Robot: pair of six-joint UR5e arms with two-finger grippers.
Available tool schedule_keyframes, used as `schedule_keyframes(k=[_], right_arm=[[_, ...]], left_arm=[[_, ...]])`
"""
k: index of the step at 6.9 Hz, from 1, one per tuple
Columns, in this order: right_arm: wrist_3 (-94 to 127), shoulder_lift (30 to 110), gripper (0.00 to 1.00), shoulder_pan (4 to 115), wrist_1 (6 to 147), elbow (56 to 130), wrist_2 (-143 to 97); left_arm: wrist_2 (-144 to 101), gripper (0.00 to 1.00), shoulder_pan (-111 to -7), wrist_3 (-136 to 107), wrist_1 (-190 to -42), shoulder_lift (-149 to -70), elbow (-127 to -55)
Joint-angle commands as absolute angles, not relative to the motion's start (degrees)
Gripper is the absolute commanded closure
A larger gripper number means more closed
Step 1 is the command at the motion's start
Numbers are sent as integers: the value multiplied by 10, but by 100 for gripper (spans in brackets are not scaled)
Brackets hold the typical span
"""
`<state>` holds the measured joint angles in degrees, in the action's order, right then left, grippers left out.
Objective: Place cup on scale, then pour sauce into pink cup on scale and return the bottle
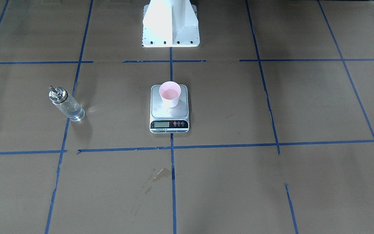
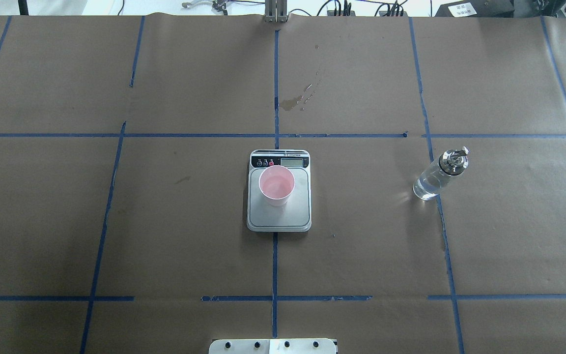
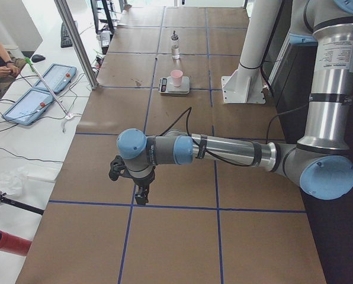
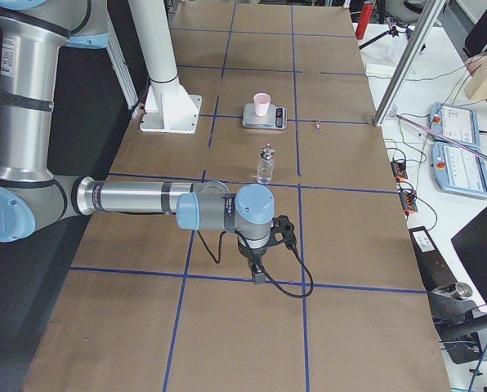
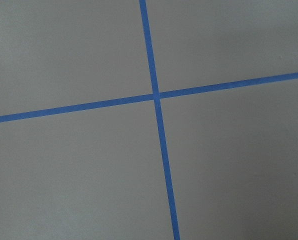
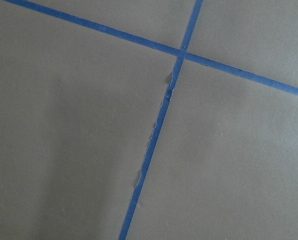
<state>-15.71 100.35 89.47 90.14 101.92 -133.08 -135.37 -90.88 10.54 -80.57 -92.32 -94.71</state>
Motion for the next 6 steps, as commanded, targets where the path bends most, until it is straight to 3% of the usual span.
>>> schedule_keyframes(k=[1,6], right_arm=[[-156,1003,0,895,902,1019,-1328],[-156,1003,0,895,902,1019,-1327]], left_arm=[[-1353,0,-909,104,-806,-918,-947],[-1352,0,-910,47,-838,-918,-947]])
